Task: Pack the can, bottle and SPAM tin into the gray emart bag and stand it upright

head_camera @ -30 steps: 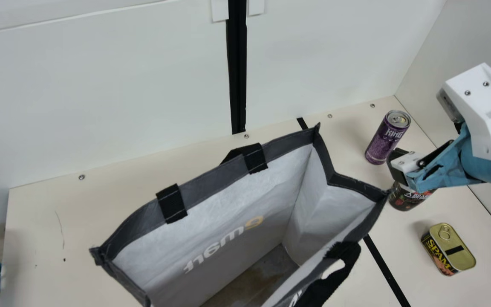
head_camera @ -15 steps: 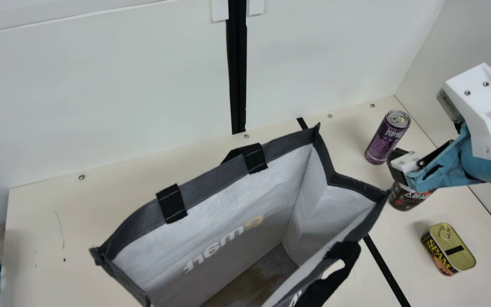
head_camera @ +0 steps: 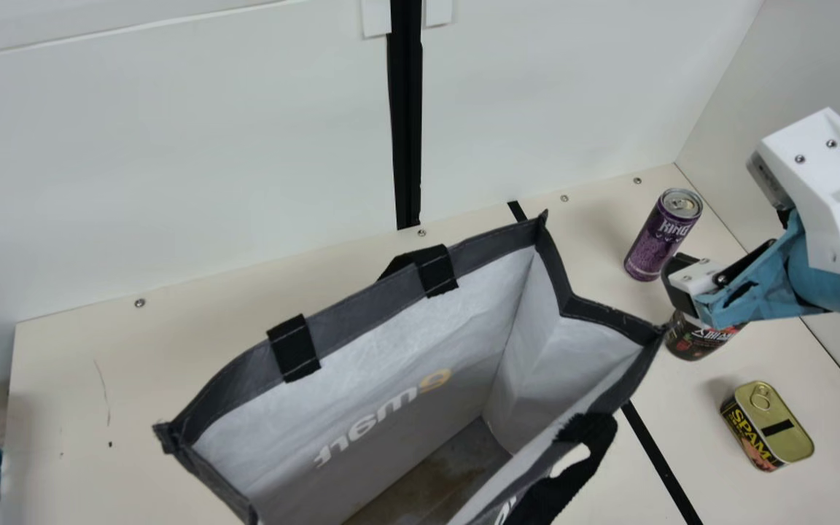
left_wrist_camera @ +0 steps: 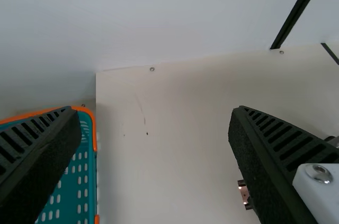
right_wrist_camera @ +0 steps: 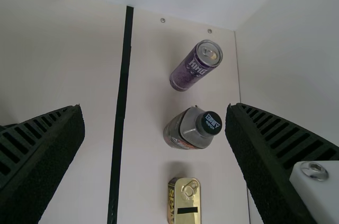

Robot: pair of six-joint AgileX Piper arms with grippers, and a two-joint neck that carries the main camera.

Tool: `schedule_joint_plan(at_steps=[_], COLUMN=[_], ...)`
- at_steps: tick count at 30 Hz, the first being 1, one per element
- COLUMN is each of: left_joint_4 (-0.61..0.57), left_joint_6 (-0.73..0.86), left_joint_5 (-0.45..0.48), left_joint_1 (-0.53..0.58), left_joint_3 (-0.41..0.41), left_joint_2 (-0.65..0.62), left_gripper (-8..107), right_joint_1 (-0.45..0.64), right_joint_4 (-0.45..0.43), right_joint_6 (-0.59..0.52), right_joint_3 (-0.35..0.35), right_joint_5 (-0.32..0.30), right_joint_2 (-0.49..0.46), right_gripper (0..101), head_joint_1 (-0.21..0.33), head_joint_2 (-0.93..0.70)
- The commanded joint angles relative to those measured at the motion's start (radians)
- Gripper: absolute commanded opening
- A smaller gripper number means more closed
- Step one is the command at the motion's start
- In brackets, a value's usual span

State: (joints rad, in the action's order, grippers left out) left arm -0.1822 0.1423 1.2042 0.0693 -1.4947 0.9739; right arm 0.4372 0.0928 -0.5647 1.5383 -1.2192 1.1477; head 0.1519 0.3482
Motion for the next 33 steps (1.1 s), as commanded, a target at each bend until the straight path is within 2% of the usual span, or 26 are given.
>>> schedule_joint_plan(at_steps=[1, 33], left_joint_4=[0.014, 0.234], left_joint_6=[-0.01, -0.242], left_joint_5=[-0.001, 0.016], left_joint_1=[0.03, 0.48], left_joint_3=[-0.015, -0.265], left_joint_2=[0.009, 0.186], left_gripper=[90, 90], right_joint_1=[0.0, 0.0], right_joint_4=[0.0, 0.0], right_joint_6=[0.0, 0.0], right_joint_3=[0.0, 0.0], right_joint_5=[0.0, 0.0], right_joint_2=[0.0, 0.0], right_gripper=[95, 95], head_joint_1=[0.023, 0.023], head_joint_2=[0.001, 0.001])
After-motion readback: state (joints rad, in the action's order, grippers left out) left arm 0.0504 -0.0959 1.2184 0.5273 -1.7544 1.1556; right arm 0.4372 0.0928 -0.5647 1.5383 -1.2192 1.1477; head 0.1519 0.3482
